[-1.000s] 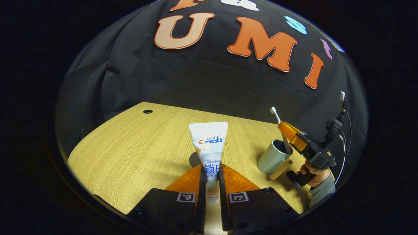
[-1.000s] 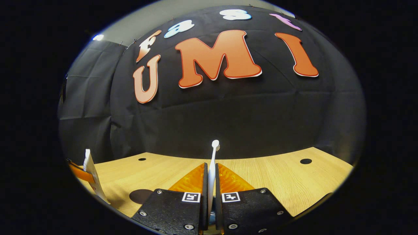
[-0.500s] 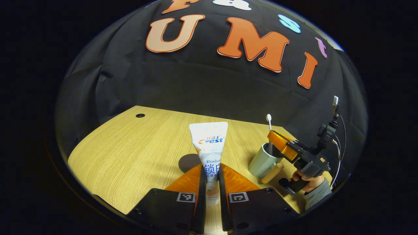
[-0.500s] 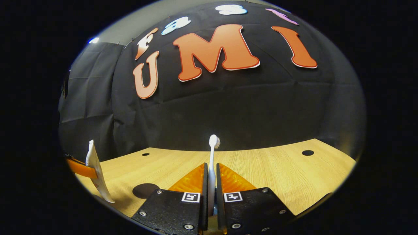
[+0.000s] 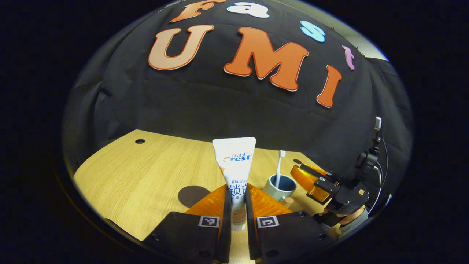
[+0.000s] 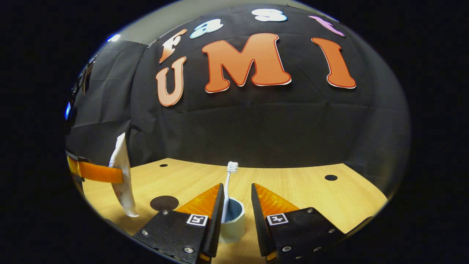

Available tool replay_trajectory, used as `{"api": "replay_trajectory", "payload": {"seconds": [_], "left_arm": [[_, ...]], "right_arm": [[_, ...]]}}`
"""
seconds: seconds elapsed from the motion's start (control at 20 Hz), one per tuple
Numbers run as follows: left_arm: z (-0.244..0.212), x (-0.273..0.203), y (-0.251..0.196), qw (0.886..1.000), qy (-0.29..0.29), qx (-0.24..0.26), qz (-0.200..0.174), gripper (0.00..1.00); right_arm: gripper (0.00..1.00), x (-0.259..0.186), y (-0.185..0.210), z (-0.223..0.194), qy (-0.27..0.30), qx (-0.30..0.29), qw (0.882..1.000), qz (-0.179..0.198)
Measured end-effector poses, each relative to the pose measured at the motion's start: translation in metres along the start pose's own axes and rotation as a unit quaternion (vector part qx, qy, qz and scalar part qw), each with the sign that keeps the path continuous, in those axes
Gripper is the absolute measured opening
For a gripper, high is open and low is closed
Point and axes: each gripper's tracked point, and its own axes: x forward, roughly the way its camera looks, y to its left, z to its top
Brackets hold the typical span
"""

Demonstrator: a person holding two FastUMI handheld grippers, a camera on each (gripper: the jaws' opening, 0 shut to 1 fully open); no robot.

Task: Put the toothbrush and toothpaste on the desktop into the cup, then pick up the cup and place it on the coaster on the desktop.

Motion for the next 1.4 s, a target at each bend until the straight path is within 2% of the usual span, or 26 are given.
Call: {"api": "replay_trajectory", "payload": {"seconds": [0.35,0.5,0.6,1.1,1.4], "left_arm": [[0.024,0.020,-0.049,0.998,-0.049,0.010,-0.046,0.23],[0.027,0.030,-0.064,0.997,-0.055,0.005,-0.062,0.23],[0.030,0.035,-0.071,0.996,-0.059,0.000,-0.071,0.23],[0.050,0.070,-0.102,0.991,-0.095,-0.007,-0.095,0.23],[0.042,0.087,-0.113,0.989,-0.096,-0.015,-0.112,0.23]], "right_arm": [[0.65,-0.042,-0.010,0.003,-0.001,-0.015,1.000,-0.003],[0.78,-0.055,-0.010,-0.001,0.003,-0.035,0.999,-0.001],[0.81,-0.062,-0.006,-0.004,0.003,-0.029,1.000,0.006],[0.87,-0.079,-0.008,-0.018,0.012,-0.031,0.999,0.007],[0.87,-0.084,-0.020,-0.024,0.021,-0.032,0.999,0.000]]}}
